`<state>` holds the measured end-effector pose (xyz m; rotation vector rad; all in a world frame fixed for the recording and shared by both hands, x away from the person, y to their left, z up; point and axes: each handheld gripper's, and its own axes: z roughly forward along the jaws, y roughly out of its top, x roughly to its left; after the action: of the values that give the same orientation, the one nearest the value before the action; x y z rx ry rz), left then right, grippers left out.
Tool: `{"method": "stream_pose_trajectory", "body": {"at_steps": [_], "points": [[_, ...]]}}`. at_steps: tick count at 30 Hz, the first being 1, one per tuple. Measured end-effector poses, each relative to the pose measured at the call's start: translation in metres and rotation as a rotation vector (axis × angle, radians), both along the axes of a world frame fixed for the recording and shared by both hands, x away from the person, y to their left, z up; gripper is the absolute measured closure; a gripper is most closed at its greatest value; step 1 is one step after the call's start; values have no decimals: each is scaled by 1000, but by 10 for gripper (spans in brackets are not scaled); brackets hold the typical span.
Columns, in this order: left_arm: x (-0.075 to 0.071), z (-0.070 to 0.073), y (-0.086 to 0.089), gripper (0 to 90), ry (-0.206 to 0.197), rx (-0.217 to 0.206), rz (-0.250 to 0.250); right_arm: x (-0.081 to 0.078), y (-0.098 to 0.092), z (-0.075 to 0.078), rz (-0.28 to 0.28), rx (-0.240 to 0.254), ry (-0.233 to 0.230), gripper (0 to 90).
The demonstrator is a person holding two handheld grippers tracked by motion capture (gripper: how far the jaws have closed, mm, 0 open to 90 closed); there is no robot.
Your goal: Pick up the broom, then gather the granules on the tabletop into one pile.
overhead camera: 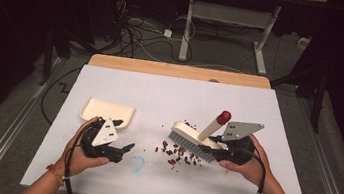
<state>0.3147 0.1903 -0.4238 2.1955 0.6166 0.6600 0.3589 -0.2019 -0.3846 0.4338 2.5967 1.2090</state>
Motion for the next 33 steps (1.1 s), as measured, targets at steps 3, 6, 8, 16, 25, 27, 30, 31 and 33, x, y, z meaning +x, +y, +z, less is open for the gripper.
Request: {"method": "stream_pose_trajectory", "body": {"at_steps": [3,6,8,16,25,27,30,31,33], "points": [[-8,-7,16,196,4,-3,36,2,-5,2,-27,8,4,675],[-14,-14,30,196,8,-36,82,6,-15,5,-92,-5,-25,675],[-17,-18,35,197,15,-61,106,9,-21,6,-129,-6,-33,675],[-17,-25,34,197,-9,-4,121,21,-38,8,-252,-36,-80,676],[-19,-32,30,200,15,39,104,70,-33,0,-317,-124,-145,676],[-19,-31,29,200,12,34,104,78,-28,-1,-318,-138,-149,676],[-17,-31,29,201,17,42,97,99,-14,-5,-279,-155,-166,676],[-17,-32,28,201,18,42,93,105,-9,-7,-272,-163,-176,676],[-16,-33,29,201,25,48,90,116,0,-11,-255,-160,-182,676]]}}
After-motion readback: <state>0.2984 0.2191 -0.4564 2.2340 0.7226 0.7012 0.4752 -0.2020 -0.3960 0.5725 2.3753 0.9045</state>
